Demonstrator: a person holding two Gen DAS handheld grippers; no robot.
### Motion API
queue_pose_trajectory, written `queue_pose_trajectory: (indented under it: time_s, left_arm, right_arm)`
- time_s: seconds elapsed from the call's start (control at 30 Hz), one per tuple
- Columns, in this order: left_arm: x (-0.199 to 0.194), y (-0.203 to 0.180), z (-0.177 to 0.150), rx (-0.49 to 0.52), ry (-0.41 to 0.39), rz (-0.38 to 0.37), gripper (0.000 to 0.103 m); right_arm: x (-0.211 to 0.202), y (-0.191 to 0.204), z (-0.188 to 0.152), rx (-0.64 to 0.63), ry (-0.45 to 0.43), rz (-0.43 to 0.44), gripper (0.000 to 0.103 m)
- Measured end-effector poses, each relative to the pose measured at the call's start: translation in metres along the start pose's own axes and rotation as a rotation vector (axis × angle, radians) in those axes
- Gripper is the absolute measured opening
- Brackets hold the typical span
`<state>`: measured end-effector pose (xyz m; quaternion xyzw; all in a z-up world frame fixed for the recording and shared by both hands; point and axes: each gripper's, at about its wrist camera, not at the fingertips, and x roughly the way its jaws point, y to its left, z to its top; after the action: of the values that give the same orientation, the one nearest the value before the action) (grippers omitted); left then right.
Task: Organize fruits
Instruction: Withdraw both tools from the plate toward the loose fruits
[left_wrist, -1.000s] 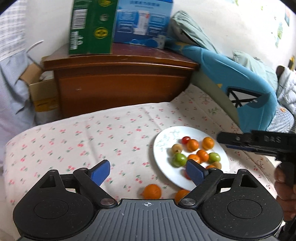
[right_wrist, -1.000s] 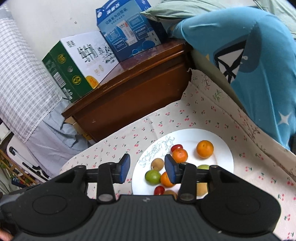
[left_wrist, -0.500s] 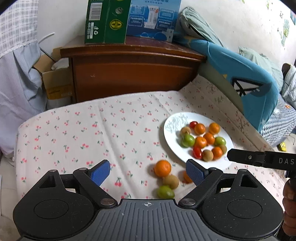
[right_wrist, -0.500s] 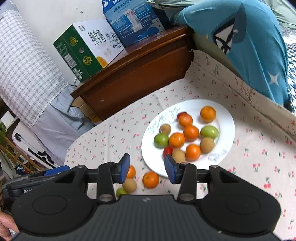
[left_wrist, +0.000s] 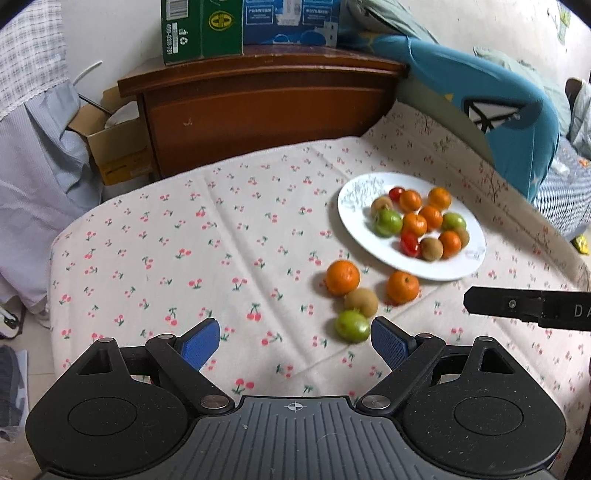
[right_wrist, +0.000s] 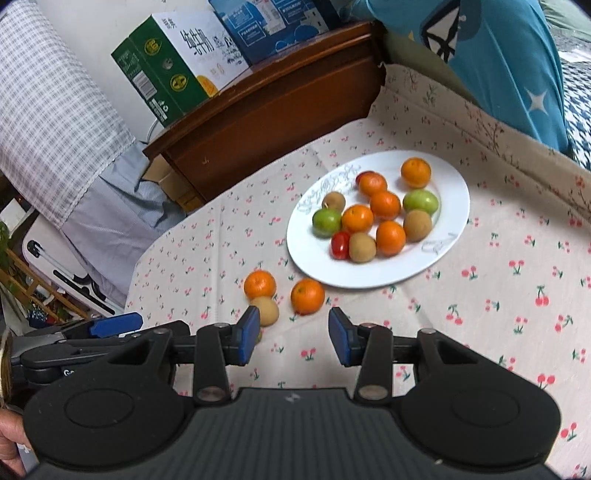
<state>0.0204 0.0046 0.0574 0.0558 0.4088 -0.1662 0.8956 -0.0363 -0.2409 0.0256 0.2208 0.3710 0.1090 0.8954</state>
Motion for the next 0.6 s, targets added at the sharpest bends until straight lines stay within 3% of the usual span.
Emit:
queue_pose_trajectory:
  time_s: [0.6]
  left_arm:
    - [0.017,-0.004,-0.017,0.054,0.023,0.001,0.09]
  right_arm:
    - [0.039,0.004,-0.001,-0.024,0.019,-0.056,0.042]
